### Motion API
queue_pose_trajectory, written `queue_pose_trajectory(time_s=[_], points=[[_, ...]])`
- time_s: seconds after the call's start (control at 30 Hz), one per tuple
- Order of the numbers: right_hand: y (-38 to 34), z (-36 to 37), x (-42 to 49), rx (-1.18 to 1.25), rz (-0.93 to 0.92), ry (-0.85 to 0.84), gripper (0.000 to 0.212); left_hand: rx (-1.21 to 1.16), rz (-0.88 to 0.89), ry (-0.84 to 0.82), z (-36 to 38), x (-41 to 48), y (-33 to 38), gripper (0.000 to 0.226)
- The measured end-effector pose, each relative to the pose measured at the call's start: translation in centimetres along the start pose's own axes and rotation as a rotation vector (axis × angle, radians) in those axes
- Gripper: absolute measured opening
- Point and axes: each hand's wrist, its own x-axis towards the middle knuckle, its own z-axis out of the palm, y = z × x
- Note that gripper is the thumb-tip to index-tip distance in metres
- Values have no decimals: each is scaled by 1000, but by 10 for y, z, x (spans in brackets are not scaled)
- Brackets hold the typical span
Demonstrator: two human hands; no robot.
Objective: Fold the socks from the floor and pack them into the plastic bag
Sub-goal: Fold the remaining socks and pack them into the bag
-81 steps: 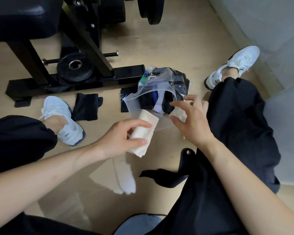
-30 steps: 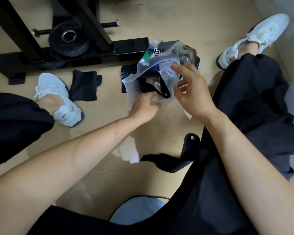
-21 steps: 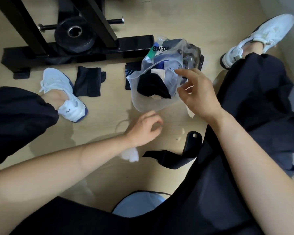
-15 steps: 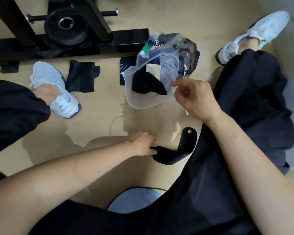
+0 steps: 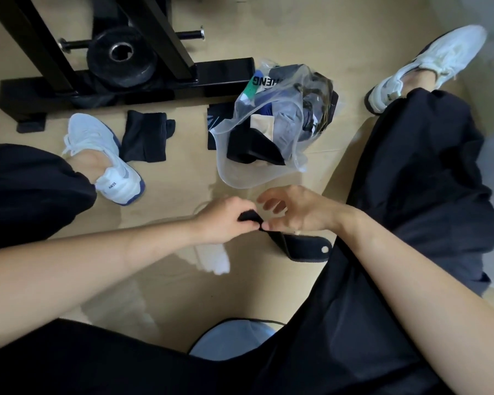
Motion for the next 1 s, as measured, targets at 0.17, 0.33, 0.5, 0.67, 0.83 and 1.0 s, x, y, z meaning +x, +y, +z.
queue_pose_trajectory(time_s=[0.17, 0.33, 0.5, 0.67, 0.83, 1.0], points=[[-2, 11, 6, 60, -10, -91, 37, -299, -80, 117, -60, -24, 10, 6], [-4, 16, 10, 270, -72, -70, 15, -502, -179, 282, -97, -49, 14, 8], [-10, 12, 6, 394, -160, -7, 14, -610, -347, 532, -121, -54, -10, 1], [-12, 9, -1, 448, -233, 93, 8, -573, -511, 576, -119, -39, -40, 14], [-16, 2, -5, 488, -297, 123, 9, -246, -310, 490, -103, -41, -32, 49], [-20, -2, -10, 420, -311, 49, 12, -230, 72, 80, -88, -37, 9, 54]])
